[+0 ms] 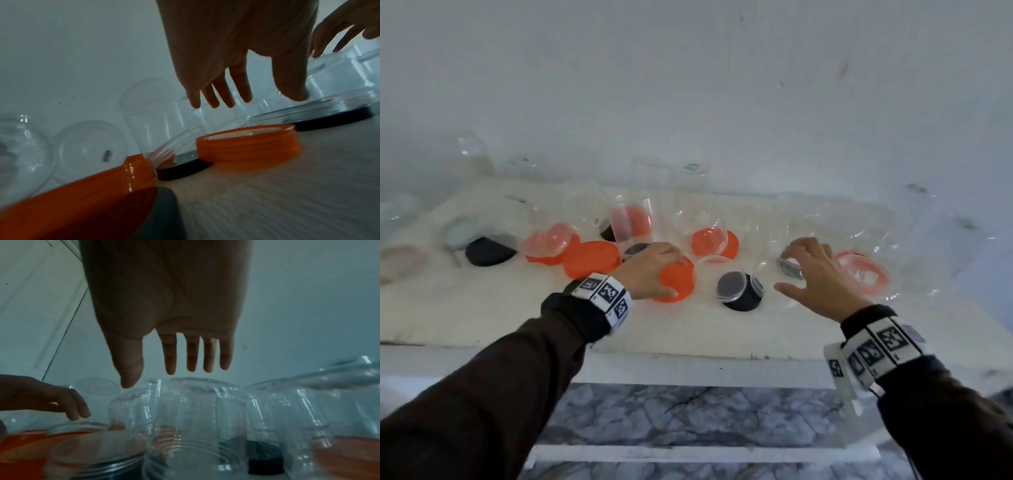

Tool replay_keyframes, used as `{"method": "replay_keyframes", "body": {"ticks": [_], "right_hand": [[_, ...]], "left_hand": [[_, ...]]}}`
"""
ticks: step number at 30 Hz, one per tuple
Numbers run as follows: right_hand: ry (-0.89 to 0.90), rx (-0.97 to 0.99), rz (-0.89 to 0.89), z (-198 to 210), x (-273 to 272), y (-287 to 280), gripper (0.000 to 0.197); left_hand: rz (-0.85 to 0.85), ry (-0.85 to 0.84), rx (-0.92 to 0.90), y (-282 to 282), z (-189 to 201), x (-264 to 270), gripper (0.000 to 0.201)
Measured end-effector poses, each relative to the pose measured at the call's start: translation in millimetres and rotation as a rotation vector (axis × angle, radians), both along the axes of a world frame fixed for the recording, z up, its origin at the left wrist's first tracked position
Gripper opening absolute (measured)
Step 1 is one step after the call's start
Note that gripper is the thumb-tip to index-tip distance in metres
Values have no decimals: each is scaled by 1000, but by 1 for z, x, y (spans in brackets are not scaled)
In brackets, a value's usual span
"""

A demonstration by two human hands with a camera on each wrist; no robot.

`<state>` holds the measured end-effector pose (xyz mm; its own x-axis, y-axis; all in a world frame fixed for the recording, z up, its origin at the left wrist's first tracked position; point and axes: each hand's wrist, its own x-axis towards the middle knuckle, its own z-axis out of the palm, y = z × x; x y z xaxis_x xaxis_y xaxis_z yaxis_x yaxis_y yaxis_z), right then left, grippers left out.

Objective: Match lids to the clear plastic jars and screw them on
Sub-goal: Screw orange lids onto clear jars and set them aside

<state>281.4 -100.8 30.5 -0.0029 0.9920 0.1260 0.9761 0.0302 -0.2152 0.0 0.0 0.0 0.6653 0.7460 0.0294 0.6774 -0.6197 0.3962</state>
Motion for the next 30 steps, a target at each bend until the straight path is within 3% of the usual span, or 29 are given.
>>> {"method": "replay_keyframes", "body": {"ticks": [4, 10, 17, 25, 30], "right_hand": [[-8, -106, -51, -3, 15, 19, 75], [37, -133, -13, -18, 26, 37, 89], [69, -129, 10, -23, 34, 48, 95], [110, -40, 85, -9, 33, 42, 104], [149, -13, 141, -7, 28, 41, 105]], "left_hand": [[-4, 272, 38, 15, 4, 10, 85], [-64, 509, 52, 27, 0, 21, 103], [-75, 586, 32, 27, 1, 29, 105], [-76, 474, 45, 25, -3, 23, 96], [-71, 620, 6, 22, 1, 25, 105]]}}
